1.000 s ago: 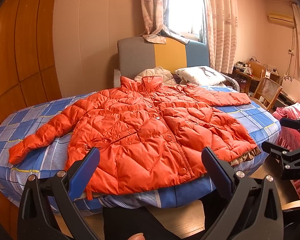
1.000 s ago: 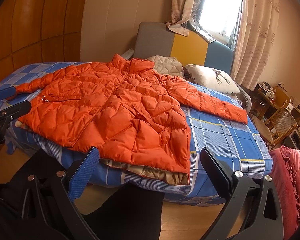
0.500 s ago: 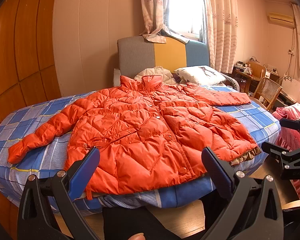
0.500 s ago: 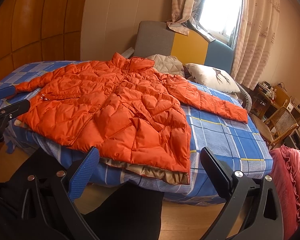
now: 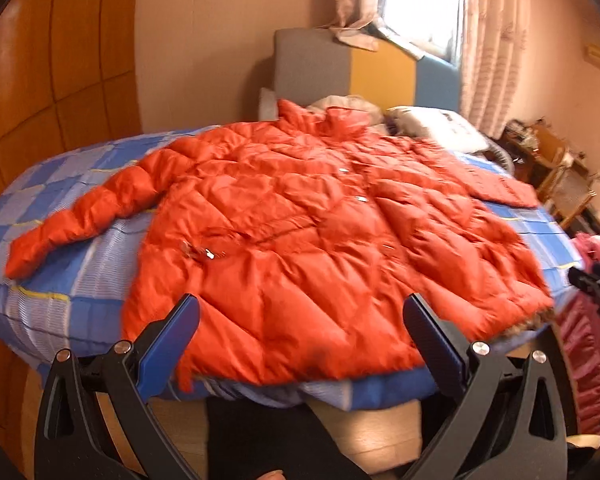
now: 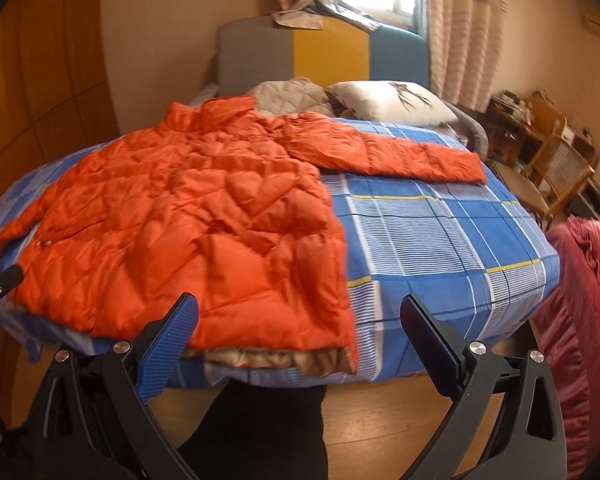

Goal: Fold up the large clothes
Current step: 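Move the right gripper to the jacket sleeve and close on it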

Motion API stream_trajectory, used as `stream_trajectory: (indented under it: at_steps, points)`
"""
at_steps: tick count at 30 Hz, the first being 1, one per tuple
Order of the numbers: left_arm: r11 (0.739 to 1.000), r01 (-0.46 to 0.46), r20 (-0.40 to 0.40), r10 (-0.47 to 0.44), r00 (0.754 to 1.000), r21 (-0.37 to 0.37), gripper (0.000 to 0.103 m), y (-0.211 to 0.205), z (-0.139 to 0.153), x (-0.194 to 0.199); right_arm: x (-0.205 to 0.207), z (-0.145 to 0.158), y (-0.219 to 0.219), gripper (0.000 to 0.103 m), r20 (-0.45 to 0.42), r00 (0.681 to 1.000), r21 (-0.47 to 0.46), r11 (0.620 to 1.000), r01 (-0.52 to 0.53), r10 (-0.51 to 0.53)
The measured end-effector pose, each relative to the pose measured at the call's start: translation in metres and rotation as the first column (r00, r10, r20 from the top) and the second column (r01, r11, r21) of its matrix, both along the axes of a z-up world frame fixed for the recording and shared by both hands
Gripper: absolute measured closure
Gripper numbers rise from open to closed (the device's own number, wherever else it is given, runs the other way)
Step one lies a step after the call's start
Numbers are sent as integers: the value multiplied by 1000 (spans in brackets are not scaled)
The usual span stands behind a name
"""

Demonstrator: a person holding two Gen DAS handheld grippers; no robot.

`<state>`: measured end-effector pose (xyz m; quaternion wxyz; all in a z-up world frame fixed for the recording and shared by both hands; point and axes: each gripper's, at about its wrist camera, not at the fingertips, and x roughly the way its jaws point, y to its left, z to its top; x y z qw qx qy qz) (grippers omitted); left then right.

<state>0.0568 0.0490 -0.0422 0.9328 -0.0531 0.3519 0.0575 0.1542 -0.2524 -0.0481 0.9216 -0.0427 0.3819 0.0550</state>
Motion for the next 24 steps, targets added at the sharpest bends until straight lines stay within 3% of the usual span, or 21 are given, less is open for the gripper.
stream_trajectory:
  at_steps: [3,13,17,24]
  points:
    - [1000,-5,-18,5,1000,30,2,0,-2,17,23,-4,-12,3,-21,998,9,998,55,-55]
    - [1000,-19,-40,18,999,-16,2,7,-9,63,94,-20,-47,3,-88,981,10,984,176,-175]
    - [999,-46,-80,46,996,-4,2,13,-14,84,132,-34,-67,3,-136,961,13,969,245,-241]
    - [998,-58,-124,61,990,33,2,20,-26,111,194,-60,-115,3,-201,900,21,916,400,-388]
